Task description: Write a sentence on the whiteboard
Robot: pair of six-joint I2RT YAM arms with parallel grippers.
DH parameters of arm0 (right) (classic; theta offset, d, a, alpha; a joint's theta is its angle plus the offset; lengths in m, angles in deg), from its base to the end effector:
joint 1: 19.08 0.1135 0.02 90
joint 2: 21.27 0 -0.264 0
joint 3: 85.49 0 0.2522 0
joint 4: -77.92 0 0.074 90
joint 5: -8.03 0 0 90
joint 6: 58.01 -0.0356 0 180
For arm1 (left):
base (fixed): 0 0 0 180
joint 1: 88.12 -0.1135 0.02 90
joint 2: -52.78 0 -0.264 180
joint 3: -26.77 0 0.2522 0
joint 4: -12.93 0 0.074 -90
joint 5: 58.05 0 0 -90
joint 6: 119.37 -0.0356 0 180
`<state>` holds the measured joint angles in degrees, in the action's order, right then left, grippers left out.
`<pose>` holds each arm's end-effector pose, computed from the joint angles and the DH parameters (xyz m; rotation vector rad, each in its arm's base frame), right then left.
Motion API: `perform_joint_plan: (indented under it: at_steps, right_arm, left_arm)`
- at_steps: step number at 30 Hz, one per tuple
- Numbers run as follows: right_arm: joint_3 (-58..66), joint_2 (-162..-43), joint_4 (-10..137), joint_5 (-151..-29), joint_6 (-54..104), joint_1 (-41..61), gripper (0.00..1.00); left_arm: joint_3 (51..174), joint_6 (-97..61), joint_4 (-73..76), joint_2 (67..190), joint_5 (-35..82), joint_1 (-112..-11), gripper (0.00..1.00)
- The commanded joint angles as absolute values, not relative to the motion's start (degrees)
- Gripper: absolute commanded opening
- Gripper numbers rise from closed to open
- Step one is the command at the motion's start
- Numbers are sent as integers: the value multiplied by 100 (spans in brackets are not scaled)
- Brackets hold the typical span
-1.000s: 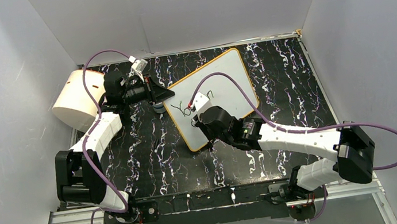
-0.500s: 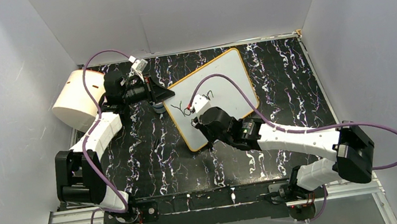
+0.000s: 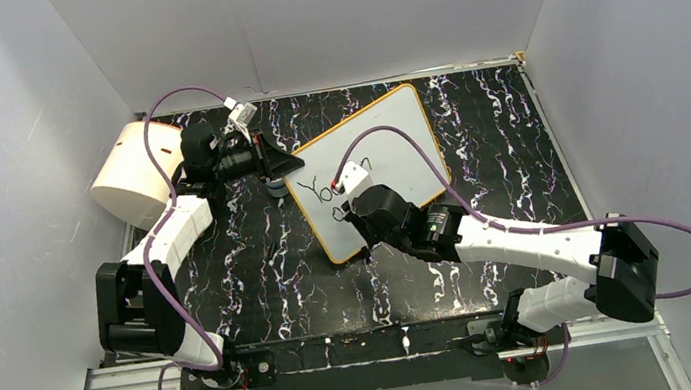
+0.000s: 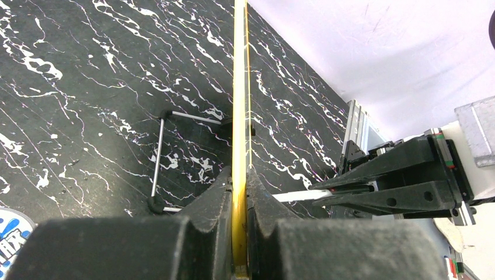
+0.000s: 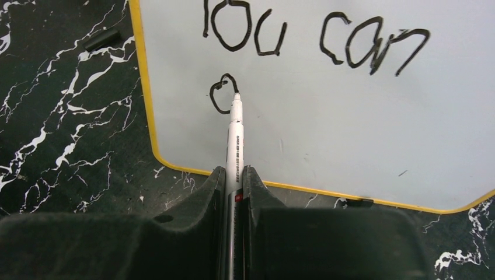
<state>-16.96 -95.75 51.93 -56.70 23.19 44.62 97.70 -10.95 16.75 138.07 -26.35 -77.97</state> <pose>0.1423 0.2535 0.2856 -0.7249 1.9537 0.3048 0.3232 -0.0886 0.2971 0.6485 1.7130 -1.2390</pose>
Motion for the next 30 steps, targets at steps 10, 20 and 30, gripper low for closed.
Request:
perform_joint_plan:
  at_steps: [10, 20, 30]
  right_arm:
    - [-1578, -9405, 5406, -5278, 2363, 4420, 0]
    - [-1539, -9507, 5663, -5380, 2424, 4412, 0]
    - [-1513, -9588, 5827, -5301, 2472, 4401, 0]
  left_arm:
    - [9614, -1372, 1042, 13856, -2720, -7606, 0]
    - [9616, -1381, 1033, 13851, -2709, -7599, 0]
    - [9612, -1388, 1026, 13838, -2720, -7599, 0]
